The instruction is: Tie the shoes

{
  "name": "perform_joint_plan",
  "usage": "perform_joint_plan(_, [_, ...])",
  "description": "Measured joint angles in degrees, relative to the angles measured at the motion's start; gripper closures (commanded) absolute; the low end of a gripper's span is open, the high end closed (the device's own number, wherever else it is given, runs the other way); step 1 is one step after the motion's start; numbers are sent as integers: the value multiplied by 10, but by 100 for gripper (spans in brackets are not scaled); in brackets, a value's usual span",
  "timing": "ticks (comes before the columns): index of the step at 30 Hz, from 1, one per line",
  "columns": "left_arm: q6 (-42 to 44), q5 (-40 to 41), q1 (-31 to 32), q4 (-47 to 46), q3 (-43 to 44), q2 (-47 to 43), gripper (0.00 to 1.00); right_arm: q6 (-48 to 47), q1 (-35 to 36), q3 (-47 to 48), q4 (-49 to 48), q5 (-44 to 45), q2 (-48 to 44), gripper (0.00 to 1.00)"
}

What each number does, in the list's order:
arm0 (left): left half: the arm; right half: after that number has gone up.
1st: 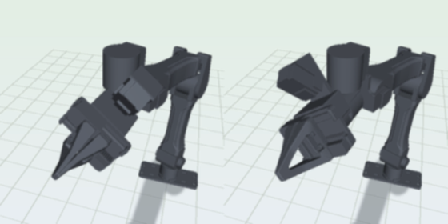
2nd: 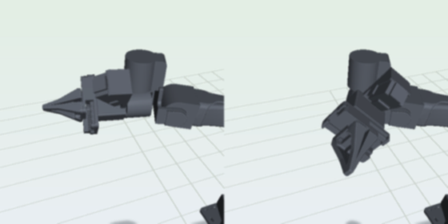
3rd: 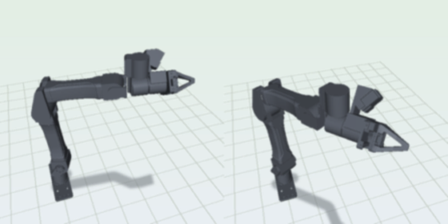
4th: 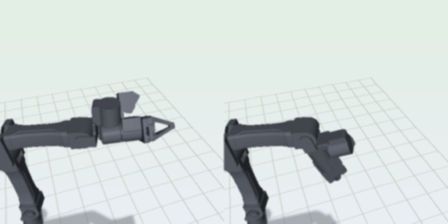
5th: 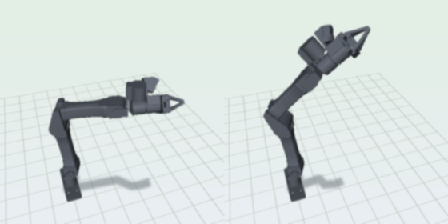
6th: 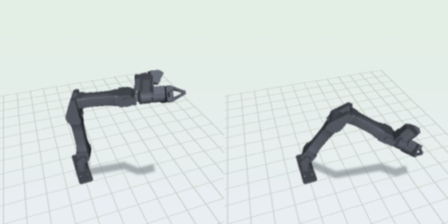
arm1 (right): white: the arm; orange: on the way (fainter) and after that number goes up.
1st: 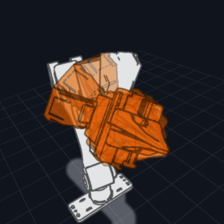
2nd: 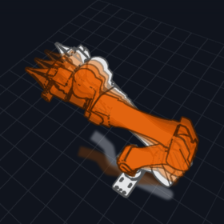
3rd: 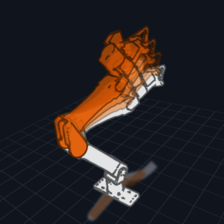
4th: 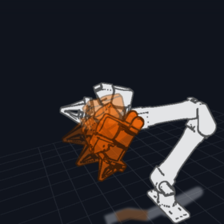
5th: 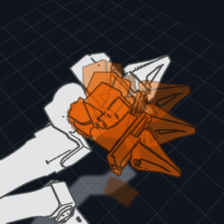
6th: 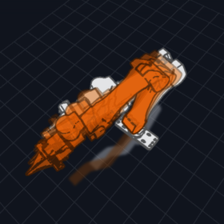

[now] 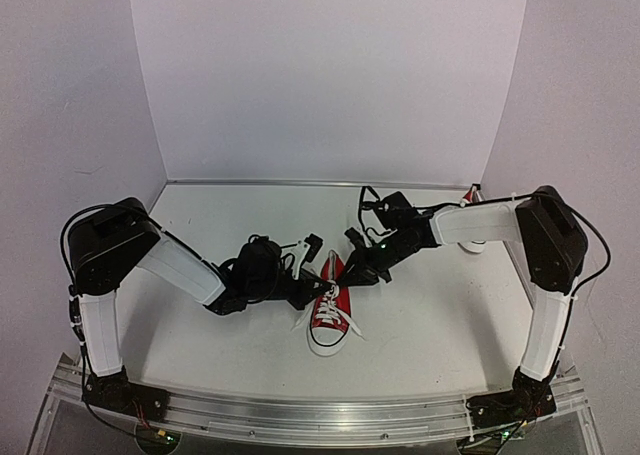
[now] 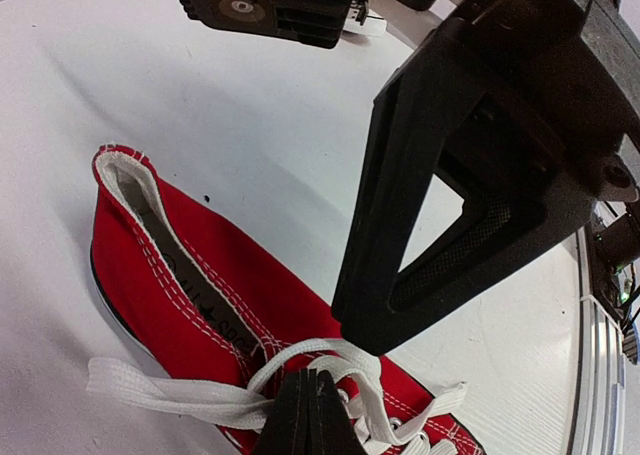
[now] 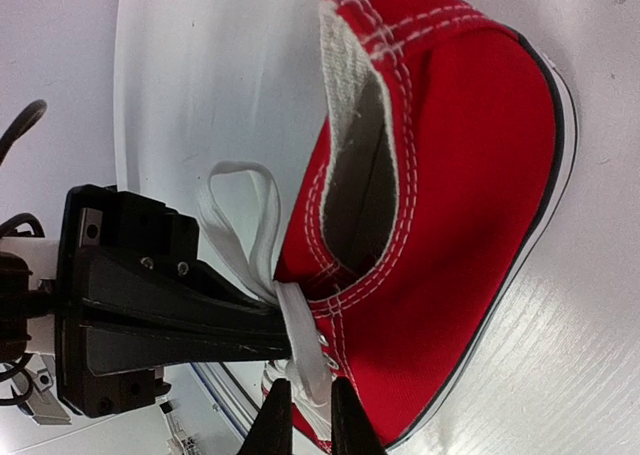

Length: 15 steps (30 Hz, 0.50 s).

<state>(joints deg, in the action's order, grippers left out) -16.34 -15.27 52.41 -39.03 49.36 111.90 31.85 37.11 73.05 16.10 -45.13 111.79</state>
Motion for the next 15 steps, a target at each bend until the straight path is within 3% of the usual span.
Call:
perform_joint_plan(6, [0, -1, -2, 0, 0, 0, 100, -1, 5, 5, 0, -4, 3, 86])
perform_joint_plan(13, [0, -1, -3, 0, 0, 0, 100, 0, 9, 5, 0, -3, 11, 100])
perform_joint_plan(15, [0, -1, -3, 1, 0, 0, 100, -1, 10, 5, 0, -3, 12, 100])
